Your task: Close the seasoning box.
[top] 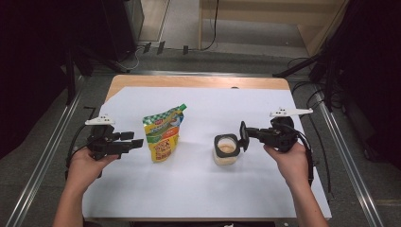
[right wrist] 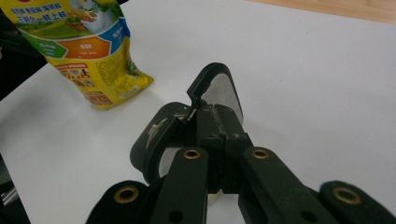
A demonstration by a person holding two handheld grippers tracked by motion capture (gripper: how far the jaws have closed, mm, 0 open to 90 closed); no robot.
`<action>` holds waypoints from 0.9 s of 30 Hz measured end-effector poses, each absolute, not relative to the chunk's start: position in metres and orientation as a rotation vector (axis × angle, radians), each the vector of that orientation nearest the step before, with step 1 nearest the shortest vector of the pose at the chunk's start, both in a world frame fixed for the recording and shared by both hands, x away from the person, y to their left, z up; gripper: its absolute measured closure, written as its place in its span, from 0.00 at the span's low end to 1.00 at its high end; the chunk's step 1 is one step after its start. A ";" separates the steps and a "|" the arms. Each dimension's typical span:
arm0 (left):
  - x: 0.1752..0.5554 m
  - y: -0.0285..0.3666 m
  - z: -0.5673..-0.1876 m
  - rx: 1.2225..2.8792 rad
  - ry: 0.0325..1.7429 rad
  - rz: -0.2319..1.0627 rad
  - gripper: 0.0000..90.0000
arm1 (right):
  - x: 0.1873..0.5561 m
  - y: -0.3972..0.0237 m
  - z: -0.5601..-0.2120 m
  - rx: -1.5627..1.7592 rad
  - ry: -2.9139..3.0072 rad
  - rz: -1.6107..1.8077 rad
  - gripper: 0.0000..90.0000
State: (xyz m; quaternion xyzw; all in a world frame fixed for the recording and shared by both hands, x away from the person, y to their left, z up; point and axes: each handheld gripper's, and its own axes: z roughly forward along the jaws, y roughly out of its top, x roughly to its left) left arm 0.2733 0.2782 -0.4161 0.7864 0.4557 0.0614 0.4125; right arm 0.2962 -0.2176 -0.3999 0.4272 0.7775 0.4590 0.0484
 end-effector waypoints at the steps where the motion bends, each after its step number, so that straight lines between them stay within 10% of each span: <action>1: 0.273 0.278 -0.416 1.978 1.145 0.154 0.46 | 0.296 -0.217 -0.400 1.300 2.370 1.398 1.00; 27: 0.274 0.281 -0.419 1.978 1.159 0.146 0.45 | 0.294 -0.181 -0.411 1.221 2.470 1.362 1.00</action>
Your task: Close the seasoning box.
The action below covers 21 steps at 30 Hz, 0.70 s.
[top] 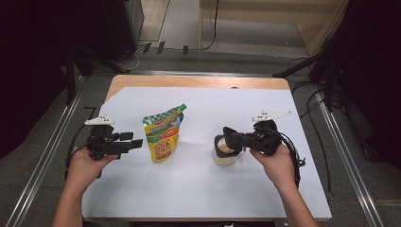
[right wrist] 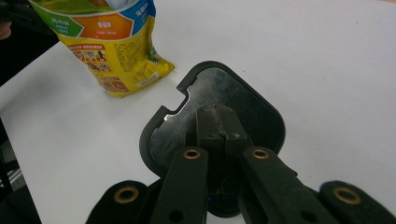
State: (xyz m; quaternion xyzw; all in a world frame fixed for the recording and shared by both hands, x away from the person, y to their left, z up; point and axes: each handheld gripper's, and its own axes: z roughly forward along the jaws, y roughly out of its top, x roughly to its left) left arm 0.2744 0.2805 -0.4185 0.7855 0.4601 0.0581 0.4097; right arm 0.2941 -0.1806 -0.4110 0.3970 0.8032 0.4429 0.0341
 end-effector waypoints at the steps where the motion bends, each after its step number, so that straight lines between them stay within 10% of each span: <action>1: 0.274 0.281 -0.419 1.978 1.161 0.148 0.45 | 0.294 -0.179 -0.412 1.220 2.474 1.360 1.00; 21: 0.275 0.283 -0.420 1.971 1.172 0.147 0.45 | 0.295 -0.158 -0.431 1.202 2.554 1.284 1.00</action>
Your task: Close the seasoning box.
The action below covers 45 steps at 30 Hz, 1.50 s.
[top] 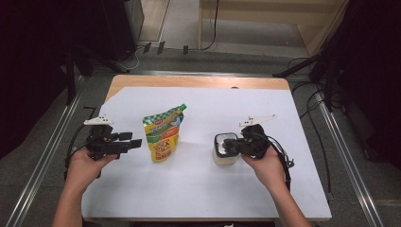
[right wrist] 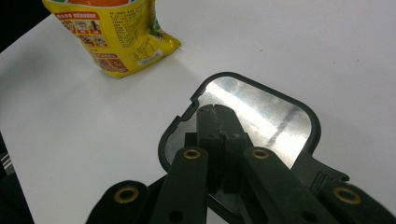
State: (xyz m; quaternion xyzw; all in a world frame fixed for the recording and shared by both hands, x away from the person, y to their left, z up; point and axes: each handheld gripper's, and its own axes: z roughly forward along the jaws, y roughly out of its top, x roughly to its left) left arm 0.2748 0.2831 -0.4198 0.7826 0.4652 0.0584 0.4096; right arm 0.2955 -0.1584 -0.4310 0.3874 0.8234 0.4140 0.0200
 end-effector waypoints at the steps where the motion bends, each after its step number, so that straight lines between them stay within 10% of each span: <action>1: 0.275 0.283 -0.420 1.970 1.172 0.147 0.45 | 0.295 -0.159 -0.431 1.199 2.555 1.285 1.00; 45: 0.277 0.280 -0.425 1.993 1.193 0.140 0.44 | 0.311 -0.258 -0.442 1.263 2.205 1.295 0.37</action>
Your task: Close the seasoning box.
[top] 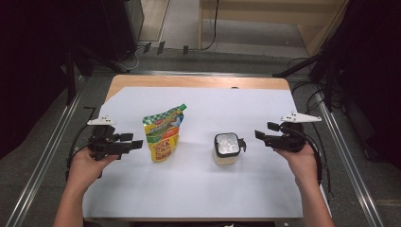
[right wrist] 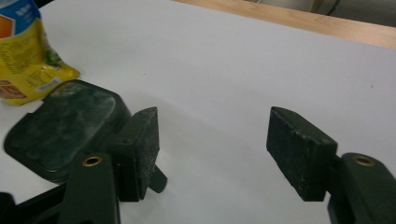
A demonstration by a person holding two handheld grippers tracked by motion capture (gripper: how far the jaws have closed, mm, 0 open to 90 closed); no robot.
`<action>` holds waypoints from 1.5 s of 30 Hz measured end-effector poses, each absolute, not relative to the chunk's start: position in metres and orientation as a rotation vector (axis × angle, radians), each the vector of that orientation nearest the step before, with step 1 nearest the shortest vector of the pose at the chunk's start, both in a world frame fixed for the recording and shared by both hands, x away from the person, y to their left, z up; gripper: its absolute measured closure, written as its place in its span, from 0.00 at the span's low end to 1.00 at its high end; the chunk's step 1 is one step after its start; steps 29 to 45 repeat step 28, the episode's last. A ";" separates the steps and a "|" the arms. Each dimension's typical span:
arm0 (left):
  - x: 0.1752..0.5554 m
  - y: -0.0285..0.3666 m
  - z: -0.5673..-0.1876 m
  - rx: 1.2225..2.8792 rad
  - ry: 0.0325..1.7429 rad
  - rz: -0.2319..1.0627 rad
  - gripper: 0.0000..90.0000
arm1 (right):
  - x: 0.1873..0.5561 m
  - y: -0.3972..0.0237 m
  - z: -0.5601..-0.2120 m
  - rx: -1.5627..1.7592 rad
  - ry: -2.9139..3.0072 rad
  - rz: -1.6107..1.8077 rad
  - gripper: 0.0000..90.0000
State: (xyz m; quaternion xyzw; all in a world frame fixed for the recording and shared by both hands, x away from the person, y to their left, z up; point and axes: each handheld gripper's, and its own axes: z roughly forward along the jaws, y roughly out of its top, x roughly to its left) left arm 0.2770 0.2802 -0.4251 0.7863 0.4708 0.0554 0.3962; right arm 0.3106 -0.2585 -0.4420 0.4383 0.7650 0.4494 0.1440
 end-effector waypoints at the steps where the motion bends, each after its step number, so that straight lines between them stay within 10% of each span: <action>1: 0.277 0.280 -0.425 1.992 1.196 0.140 0.44 | 0.311 -0.260 -0.445 1.265 2.203 1.291 0.35; 45: 0.283 0.280 -0.435 2.013 1.224 0.170 0.40 | 0.320 -0.275 -0.483 1.337 2.211 1.214 0.29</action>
